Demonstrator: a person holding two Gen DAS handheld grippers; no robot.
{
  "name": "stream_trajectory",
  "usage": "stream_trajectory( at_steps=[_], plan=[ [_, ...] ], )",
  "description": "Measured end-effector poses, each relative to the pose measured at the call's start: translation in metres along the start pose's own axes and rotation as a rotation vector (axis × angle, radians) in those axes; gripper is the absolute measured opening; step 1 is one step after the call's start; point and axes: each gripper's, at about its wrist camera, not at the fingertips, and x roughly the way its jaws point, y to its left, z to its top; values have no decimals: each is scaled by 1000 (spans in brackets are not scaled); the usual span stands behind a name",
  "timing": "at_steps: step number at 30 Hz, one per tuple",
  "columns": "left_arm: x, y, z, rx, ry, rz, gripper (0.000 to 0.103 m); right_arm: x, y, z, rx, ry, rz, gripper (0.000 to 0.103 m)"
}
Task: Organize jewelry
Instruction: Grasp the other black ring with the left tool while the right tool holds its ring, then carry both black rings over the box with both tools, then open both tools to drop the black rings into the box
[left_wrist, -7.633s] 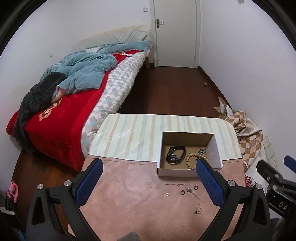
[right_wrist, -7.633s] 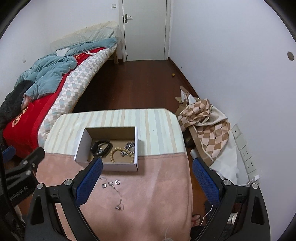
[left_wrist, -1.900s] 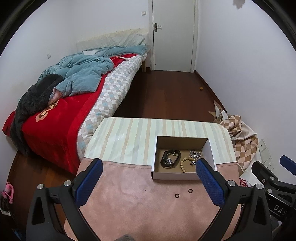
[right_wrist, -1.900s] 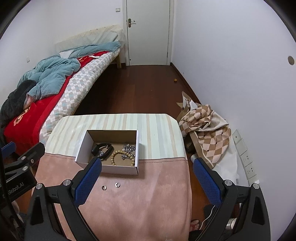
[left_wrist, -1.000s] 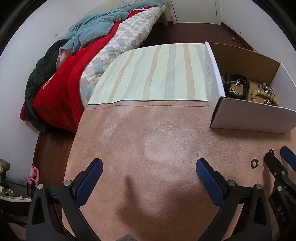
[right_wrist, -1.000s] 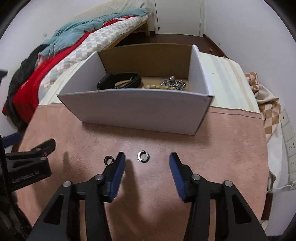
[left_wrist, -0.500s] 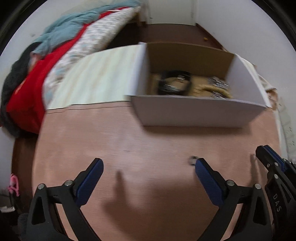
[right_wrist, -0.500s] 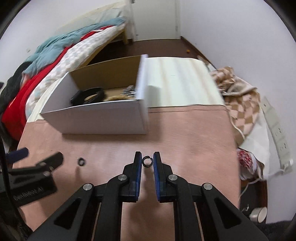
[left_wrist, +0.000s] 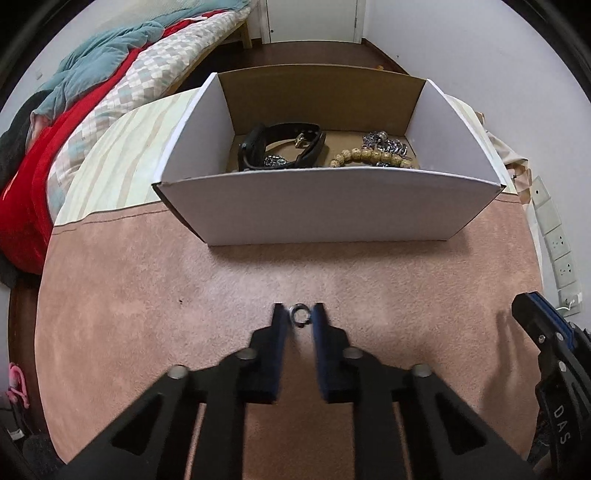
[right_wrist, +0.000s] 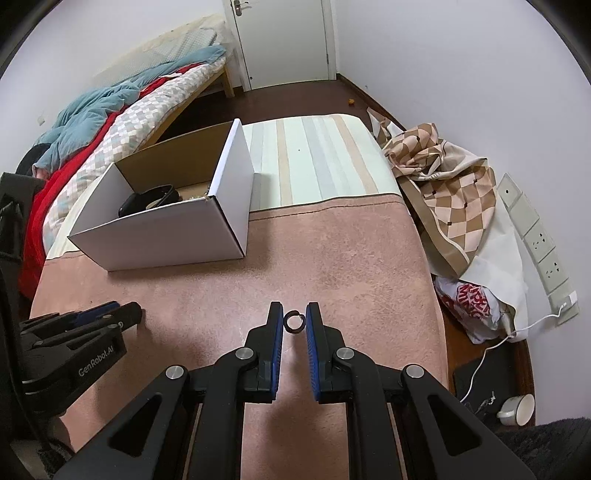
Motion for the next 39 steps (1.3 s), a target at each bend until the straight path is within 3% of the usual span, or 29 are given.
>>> stream_trajectory(
  at_steps=[11, 16, 20, 27, 32, 34, 37, 38, 39],
  plan=[
    [-25, 10, 5, -13, -59, -39, 10, -17, 9, 9, 3, -30, 34, 13],
    [-67, 20, 37, -29, -129, -111, 10, -36, 21, 39, -2, -70, 101, 13],
    [-76, 31, 75, -51, -116, -173, 10, -36, 32, 75, -2, -67, 174, 13],
    [-55, 41, 115, -69, -38, -212, 10, 4, 54, 124, -20, 65, 273, 13],
    [-42, 45, 127, -96, 22, -153, 12, 38, 61, 136, -16, 207, 300, 14],
    [-43, 47, 129, -101, 24, -145, 17, 42, 61, 138, -11, 234, 312, 15],
    [-47, 52, 129, -108, 4, -130, 49, 38, 57, 139, 1, 222, 312, 30],
    [-49, 53, 128, -108, -8, -118, 64, 35, 54, 140, 5, 213, 312, 32],
    [-51, 55, 128, -107, -17, -114, 67, 32, 51, 141, 10, 206, 309, 32]
  ],
)
